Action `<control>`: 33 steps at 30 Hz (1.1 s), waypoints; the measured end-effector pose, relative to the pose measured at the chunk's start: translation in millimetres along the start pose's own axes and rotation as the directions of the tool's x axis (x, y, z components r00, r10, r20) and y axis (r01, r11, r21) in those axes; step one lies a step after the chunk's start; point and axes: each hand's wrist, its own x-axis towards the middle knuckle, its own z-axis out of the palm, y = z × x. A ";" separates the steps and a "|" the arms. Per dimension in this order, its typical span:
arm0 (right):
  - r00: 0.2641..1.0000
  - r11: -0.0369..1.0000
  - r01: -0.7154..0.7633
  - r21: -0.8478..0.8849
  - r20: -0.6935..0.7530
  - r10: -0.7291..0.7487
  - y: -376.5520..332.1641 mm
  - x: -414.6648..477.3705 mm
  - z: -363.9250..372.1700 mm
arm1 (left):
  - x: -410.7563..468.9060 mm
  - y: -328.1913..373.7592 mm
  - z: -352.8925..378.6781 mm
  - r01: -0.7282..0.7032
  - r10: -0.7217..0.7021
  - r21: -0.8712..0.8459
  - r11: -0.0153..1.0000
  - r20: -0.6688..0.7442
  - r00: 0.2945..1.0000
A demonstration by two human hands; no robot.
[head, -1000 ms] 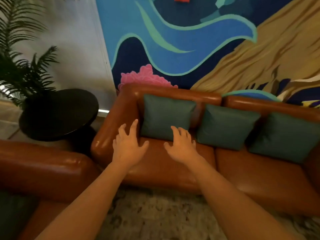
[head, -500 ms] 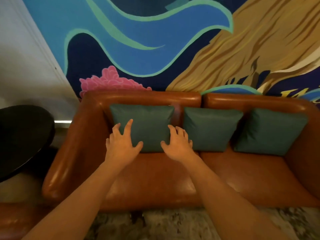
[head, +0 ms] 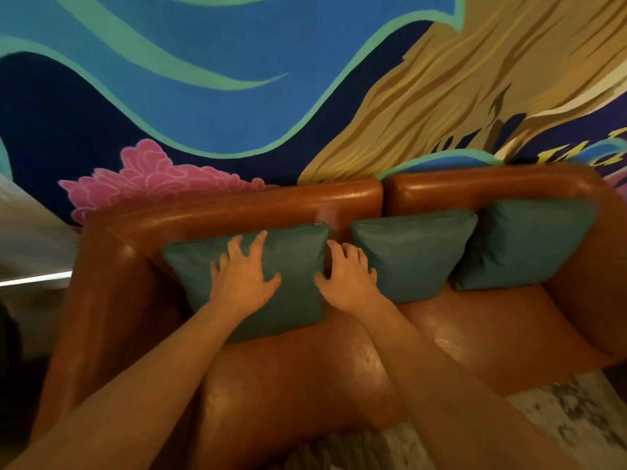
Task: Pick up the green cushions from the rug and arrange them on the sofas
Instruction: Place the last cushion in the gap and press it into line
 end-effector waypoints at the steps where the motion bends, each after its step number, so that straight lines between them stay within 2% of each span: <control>1: 1.000 1.000 0.000 -0.006 0.010 0.000 -1.2 8.1 2.3 | 9.4 -2.1 2.3 -0.001 0.001 0.006 1.000 0.014 1.000; 7: 0.997 0.999 0.021 -0.039 0.078 -0.018 -4.3 65.2 31.7 | 61.2 -21.4 28.4 -0.022 0.017 0.078 0.997 0.068 0.998; 10: 0.992 0.994 0.078 -0.072 0.100 -0.071 -3.0 92.5 49.5 | 83.8 -37.6 40.8 0.004 -0.007 0.109 0.994 0.026 1.000; 12: 0.992 0.989 0.100 -0.109 0.090 -0.090 -1.1 114.9 61.4 | 96.6 -52.5 47.3 0.070 -0.069 0.114 0.991 -0.018 0.997; 16: 0.997 0.995 0.044 -0.094 0.068 -0.038 3.9 157.3 91.2 | 106.6 -95.4 65.4 0.194 -0.184 0.216 0.957 -0.065 0.981; 19: 0.997 1.000 0.015 -0.028 0.076 -0.012 13.5 185.0 110.3 | 117.1 -128.0 80.2 0.293 -0.297 0.179 0.939 0.000 0.955; 22: 0.993 1.000 0.020 -0.009 0.119 -0.019 19.2 205.2 123.2 | 131.6 -144.4 91.1 0.312 -0.336 0.199 0.929 0.098 0.937; 25: 0.990 0.999 0.012 -0.031 0.138 -0.008 18.2 219.3 121.4 | 139.9 -141.4 89.4 0.314 -0.338 0.253 0.915 0.053 0.940; 27: 0.994 0.994 0.026 -0.103 0.107 -0.015 18.6 223.4 117.2 | 136.6 -145.0 88.8 0.355 -0.354 0.198 0.913 -0.041 0.934; 29: 0.995 0.989 0.066 -0.133 0.081 -0.056 25.4 220.5 115.8 | 128.2 -155.8 93.5 0.376 -0.372 0.163 0.912 -0.058 0.927; 31: 0.989 0.991 0.118 -0.064 0.098 -0.111 34.9 220.6 121.9 | 122.9 -167.6 102.9 0.370 -0.371 0.100 0.924 -0.016 0.929; 33: 0.988 0.985 0.152 0.082 0.027 -0.155 44.0 222.3 130.7 | 120.5 -170.9 109.6 0.347 -0.357 -0.087 0.934 -0.142 0.923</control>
